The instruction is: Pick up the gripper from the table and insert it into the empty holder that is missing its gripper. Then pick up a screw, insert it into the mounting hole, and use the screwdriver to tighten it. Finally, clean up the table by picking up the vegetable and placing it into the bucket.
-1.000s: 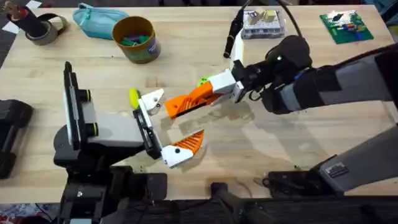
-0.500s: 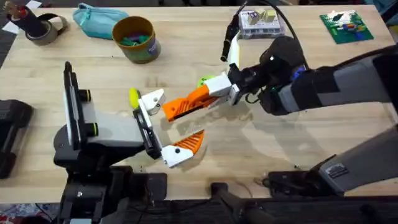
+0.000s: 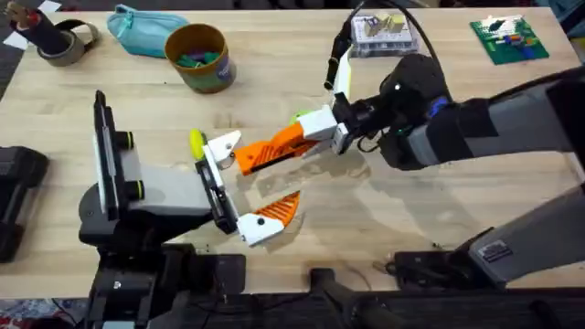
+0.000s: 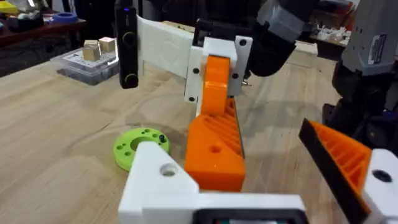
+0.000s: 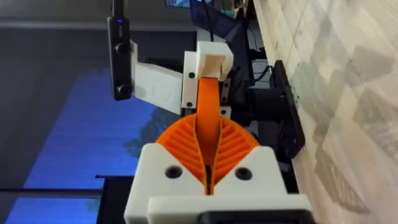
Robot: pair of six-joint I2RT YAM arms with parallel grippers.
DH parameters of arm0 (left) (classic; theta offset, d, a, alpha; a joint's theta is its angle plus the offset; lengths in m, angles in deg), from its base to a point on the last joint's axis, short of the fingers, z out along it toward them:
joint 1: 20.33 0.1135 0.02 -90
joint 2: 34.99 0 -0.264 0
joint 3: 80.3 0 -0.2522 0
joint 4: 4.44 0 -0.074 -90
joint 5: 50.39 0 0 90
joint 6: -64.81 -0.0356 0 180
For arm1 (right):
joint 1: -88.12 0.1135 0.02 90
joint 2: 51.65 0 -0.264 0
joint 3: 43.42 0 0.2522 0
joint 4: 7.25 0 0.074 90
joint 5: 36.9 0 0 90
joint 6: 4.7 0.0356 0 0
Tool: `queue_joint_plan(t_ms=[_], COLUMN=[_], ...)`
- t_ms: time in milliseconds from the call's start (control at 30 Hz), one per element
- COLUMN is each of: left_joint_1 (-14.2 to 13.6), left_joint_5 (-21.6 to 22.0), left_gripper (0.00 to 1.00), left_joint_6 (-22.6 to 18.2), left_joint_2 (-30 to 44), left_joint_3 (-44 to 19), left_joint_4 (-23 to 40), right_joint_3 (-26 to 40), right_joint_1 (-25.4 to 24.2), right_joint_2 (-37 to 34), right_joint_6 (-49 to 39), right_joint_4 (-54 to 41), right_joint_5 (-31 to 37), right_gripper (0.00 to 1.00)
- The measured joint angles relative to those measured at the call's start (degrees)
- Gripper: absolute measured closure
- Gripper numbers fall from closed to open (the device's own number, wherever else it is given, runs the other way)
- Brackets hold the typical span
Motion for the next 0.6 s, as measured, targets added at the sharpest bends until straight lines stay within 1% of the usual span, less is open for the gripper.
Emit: queue_joint_plan(t_ms=[600], left_joint_1=[0.0], left_joint_5=[0.0], left_gripper=[0.017], left_joint_6=[0.0], left_joint_2=[0.0], left_joint_3=[0.0], left_joint_4=[0.0], right_joint_3=[0.0], right_joint_1=[0.0], right_joint_2=[0.0], right_joint_6=[1.3], right_joint_4=[-0.4], right_joint_5=[0.0], right_gripper=[0.980])
